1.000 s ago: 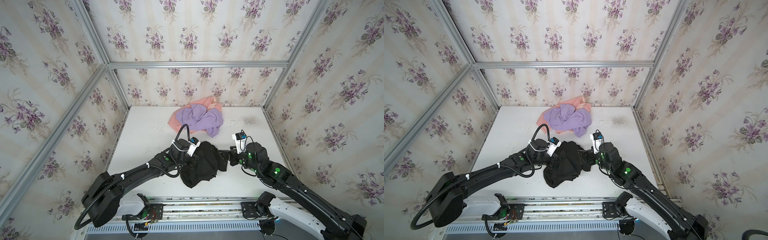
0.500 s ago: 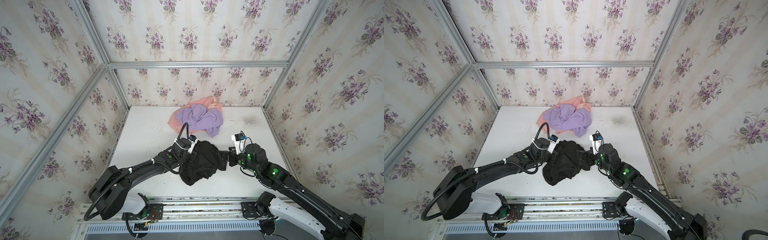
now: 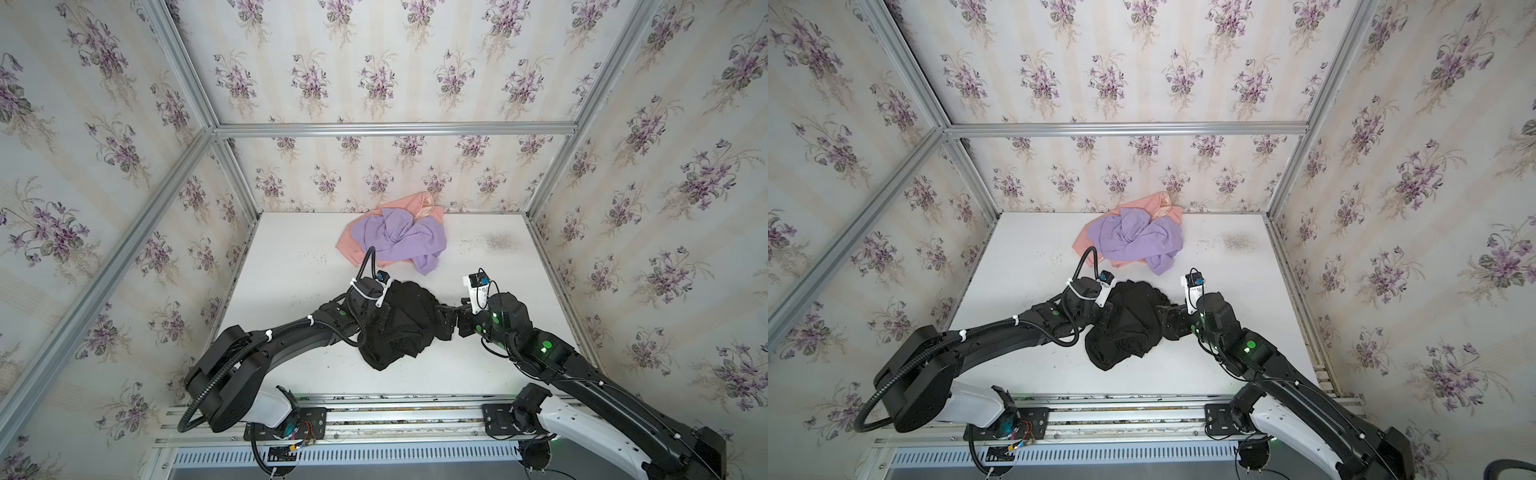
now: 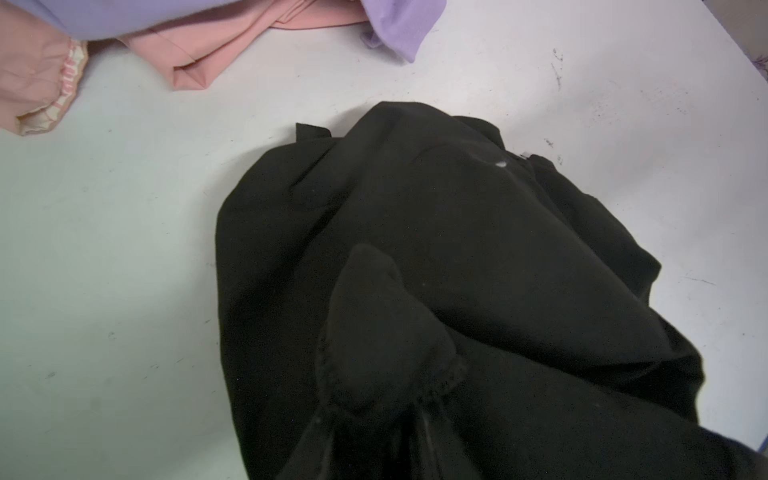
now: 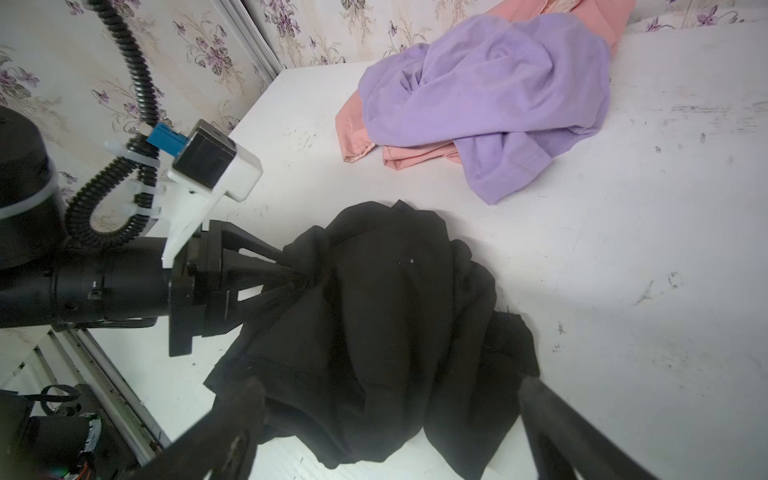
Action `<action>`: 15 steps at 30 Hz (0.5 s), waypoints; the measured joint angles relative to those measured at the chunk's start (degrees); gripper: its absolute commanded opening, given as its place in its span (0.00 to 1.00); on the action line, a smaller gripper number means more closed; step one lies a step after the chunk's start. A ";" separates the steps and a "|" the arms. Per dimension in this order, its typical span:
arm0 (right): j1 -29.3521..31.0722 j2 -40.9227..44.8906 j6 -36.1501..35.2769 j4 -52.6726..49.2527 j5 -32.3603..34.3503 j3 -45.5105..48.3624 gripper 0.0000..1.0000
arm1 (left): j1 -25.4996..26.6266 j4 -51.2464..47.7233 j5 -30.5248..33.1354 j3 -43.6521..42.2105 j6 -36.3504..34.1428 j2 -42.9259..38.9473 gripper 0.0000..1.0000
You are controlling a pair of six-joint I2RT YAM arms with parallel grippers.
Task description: Pick out a specific cloth from the pile
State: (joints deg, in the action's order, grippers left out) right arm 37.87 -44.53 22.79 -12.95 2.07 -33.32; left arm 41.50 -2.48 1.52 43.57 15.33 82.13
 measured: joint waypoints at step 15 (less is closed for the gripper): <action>-2.54 -9.70 -28.22 23.45 17.33 11.91 1.00 | -0.28 -0.07 13.62 -3.76 3.23 -18.69 0.99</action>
State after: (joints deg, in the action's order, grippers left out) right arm 35.33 -54.24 -5.43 10.50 19.40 -21.41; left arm 41.21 -2.55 15.14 39.81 18.57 63.44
